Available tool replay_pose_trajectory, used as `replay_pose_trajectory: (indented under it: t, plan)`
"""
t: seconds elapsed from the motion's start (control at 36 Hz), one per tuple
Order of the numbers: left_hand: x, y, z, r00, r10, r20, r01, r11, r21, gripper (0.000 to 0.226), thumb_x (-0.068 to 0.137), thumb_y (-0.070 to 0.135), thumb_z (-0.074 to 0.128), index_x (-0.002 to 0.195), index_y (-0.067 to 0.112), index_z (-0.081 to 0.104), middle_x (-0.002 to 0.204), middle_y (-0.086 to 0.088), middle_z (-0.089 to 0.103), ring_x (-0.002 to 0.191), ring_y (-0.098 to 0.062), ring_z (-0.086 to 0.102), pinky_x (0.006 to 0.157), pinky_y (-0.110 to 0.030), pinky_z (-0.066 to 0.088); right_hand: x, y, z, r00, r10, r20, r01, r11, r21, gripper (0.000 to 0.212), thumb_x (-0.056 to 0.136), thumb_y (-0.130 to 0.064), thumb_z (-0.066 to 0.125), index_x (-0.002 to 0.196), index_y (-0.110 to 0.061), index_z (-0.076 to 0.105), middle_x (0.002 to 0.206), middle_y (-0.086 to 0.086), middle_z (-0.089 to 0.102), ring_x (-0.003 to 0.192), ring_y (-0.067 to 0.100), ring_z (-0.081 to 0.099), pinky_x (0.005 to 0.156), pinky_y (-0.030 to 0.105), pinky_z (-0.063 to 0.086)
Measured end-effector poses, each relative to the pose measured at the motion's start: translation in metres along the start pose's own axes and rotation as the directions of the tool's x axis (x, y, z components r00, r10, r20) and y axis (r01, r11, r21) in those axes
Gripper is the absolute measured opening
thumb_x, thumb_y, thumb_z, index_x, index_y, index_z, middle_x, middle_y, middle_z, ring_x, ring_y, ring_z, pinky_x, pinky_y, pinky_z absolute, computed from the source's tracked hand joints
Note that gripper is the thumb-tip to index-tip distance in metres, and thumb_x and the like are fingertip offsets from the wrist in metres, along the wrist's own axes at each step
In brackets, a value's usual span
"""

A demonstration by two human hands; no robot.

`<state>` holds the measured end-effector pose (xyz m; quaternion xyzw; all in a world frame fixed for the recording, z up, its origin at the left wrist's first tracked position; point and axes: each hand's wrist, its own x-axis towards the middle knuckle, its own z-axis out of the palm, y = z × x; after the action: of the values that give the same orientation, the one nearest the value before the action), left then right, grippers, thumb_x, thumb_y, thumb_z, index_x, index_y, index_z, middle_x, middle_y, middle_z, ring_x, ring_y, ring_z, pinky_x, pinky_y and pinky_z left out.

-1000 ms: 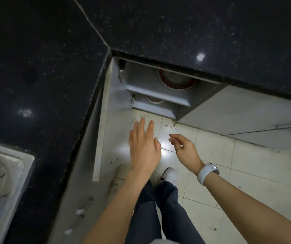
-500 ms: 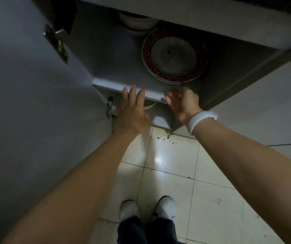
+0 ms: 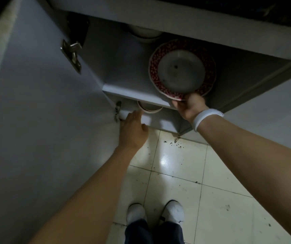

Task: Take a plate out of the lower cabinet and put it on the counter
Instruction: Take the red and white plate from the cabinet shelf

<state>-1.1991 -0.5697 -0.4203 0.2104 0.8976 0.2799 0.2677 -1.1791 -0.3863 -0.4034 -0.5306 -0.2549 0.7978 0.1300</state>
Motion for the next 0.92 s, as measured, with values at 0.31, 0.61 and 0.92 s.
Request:
replay_pose_trajectory:
  t: [0.31,0.61,0.92]
  plan:
    - [-0.152,0.025,-0.017,0.958,-0.275,-0.082,0.249,0.939,-0.235,0.047,0.089,0.01,0.045,0.136,0.013,0.038,0.14,-0.012,0.043,0.13,-0.026,0.04,0.109,-0.039,0.036,-0.14,0.052,-0.084,0.984,0.175,-0.023,-0.177,0.98,-0.09,0.036,0.086,0.003,0.042,0.12,-0.007,0.049,0.102,0.011,0.062,0.083,0.022,0.062,0.066,0.035,0.056]
    - [-0.235,0.093,-0.075,0.991,-0.134,0.025,0.135,0.987,-0.082,0.044,0.09,0.012,0.043,0.134,0.014,0.04,0.139,-0.013,0.046,0.127,-0.03,0.043,0.105,-0.043,0.038,-0.304,0.016,-0.158,0.997,0.017,-0.077,-0.032,0.98,-0.199,0.025,0.09,-0.005,0.046,0.112,-0.014,0.05,0.1,0.007,0.063,0.087,0.022,0.062,0.06,0.027,0.059]
    - [-0.217,0.272,-0.104,0.939,0.344,-0.028,-0.344,0.939,0.001,0.04,0.086,0.013,0.043,0.125,0.008,0.051,0.131,-0.012,0.054,0.123,-0.03,0.046,0.105,-0.041,0.035,-0.392,-0.098,-0.233,0.963,-0.255,-0.086,0.238,0.956,-0.173,0.034,0.091,-0.015,0.047,0.125,-0.015,0.048,0.11,0.004,0.064,0.099,0.025,0.062,0.081,0.036,0.054]
